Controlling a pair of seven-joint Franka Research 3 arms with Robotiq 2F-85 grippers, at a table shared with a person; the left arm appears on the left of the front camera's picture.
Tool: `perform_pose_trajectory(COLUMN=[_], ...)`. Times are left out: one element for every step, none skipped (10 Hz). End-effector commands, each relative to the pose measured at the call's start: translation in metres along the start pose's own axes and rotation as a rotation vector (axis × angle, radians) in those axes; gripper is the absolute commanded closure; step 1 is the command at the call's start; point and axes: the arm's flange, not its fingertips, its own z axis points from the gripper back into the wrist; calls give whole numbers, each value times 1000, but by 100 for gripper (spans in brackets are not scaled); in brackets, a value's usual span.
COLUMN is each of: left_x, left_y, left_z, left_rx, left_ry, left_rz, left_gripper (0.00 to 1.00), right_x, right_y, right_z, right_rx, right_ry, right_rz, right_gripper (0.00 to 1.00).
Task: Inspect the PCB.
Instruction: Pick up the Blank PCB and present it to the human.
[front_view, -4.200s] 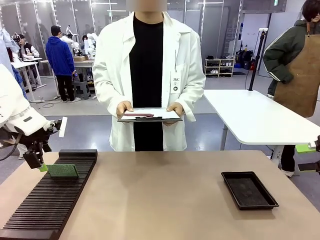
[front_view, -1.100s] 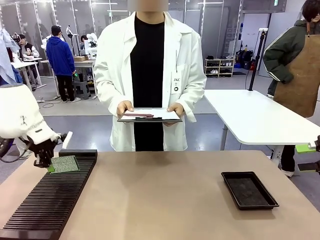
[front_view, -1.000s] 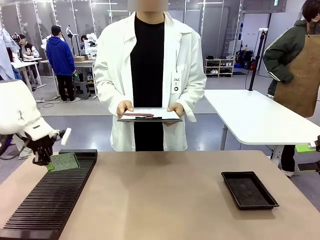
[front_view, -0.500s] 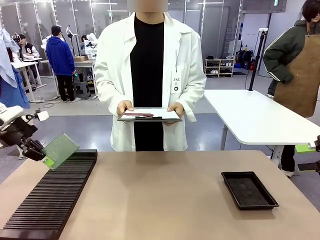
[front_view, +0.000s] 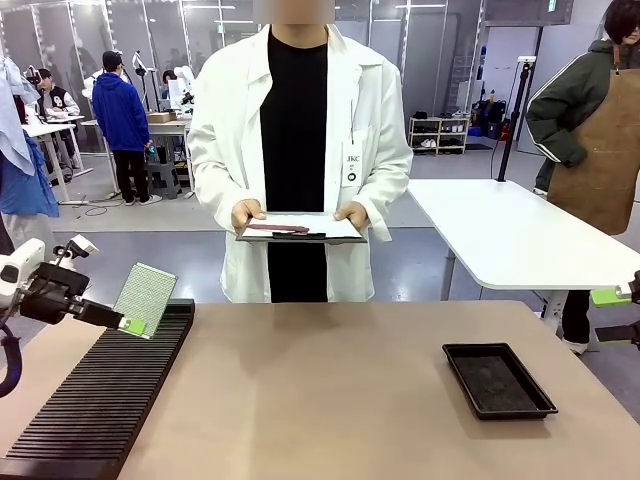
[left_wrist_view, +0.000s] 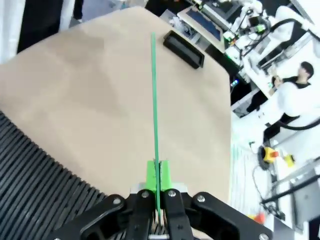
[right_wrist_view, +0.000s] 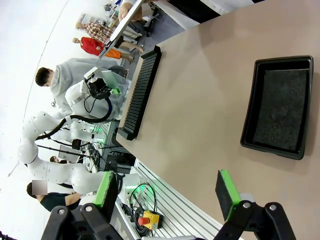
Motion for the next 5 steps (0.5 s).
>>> perform_pose_trajectory(left_x=[8, 8, 8, 5, 21], left_y=[-5, -5, -5, -3, 16], left_z=[12, 12, 12, 10, 7], left_rx=[19, 19, 19, 13, -48], left_ry=[56, 56, 56, 42, -11], left_rz=[-35, -35, -35, -33, 167], left_gripper=[100, 100, 100, 97, 97], right_x=[2, 2, 2, 2, 2], right_y=[0, 0, 0, 0, 0], right_z=[0, 0, 0, 0, 0], right_rx=[15, 15, 15, 15, 15], right_ry=[-13, -13, -13, -13, -13], right_rz=[22, 22, 22, 22, 22], right_gripper=[0, 0, 0, 0, 0])
